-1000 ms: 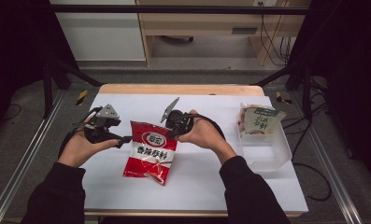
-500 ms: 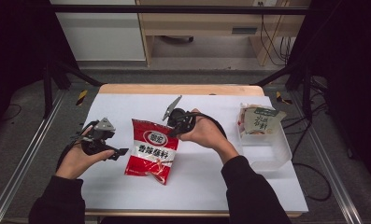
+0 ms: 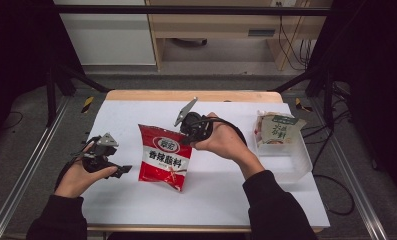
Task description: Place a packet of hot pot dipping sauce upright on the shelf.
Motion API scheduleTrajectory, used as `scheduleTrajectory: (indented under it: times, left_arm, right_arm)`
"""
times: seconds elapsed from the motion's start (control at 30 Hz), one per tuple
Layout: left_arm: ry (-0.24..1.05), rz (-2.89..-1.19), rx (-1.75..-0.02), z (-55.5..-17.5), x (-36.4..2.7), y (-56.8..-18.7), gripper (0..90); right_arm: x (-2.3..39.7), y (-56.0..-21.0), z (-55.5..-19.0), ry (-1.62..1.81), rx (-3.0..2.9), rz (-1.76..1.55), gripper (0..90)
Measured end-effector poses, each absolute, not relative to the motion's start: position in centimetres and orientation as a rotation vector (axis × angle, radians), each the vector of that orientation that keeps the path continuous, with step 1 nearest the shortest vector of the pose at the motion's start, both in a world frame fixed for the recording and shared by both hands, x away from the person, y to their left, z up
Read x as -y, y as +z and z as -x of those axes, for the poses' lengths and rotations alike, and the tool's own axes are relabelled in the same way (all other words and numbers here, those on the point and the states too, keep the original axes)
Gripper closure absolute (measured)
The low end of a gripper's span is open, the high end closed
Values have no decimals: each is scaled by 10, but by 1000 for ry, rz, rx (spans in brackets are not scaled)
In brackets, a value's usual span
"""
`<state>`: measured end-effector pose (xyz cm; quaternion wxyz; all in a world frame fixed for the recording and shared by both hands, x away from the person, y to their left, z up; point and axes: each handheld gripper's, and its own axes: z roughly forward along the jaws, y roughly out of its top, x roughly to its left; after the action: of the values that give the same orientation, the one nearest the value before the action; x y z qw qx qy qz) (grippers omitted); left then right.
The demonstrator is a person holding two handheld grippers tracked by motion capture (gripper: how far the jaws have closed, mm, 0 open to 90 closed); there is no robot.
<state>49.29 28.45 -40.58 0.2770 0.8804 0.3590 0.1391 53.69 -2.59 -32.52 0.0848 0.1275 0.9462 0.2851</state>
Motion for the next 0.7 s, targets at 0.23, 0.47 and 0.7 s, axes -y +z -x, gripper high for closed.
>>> scheduleTrajectory:
  times: [0.23,0.47,0.7]
  left_arm:
    - [370,-2372,-977,-492,-285,-409,116]
    - [364,-2377,-977,-492,-286,-410,114]
    - [358,-2380,-971,-492,-285,-412,112]
  right_arm:
    - [38,-298,-529,850,-2791,-367,900]
    - [49,-287,-531,794,-2771,-385,900]
    - [70,-279,-535,796,-2738,-446,900]
